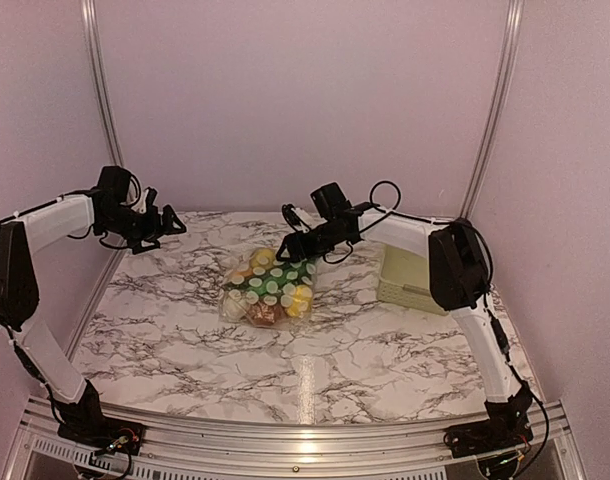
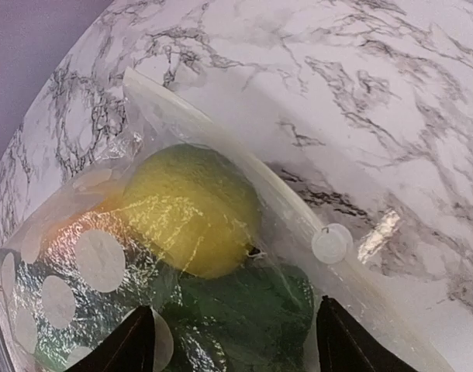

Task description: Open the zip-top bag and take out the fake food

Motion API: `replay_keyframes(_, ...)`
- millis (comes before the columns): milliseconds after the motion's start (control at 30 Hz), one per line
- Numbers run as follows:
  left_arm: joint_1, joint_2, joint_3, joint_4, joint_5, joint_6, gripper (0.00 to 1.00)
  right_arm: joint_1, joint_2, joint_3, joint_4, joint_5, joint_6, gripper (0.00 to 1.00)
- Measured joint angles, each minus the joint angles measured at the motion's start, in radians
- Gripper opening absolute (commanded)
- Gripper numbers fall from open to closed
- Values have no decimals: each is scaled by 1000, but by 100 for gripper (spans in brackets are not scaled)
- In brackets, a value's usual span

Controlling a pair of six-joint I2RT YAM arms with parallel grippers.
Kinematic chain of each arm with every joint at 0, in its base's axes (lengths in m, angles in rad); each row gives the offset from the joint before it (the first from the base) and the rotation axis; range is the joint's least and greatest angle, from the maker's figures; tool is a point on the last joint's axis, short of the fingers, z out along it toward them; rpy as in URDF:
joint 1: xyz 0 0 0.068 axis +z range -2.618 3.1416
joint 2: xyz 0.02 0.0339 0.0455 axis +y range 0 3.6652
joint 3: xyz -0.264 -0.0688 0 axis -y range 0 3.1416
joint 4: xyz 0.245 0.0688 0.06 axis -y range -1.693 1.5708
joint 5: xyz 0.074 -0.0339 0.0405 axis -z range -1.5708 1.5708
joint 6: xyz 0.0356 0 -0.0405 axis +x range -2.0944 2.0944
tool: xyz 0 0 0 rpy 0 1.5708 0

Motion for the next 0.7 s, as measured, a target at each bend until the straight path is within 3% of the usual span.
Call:
replay_keyframes(300,-14,2,-111,101,108,9,97,130,0,-53,11,-93,-93,68)
replay_keyframes(533,-30,59,-161,178,177,4,90,138,-25,-84,39,-144,-89,71)
replay_keyframes(700,-52,138,-167,240,223,-14,84,105,-144,-243,149,-193,5,72)
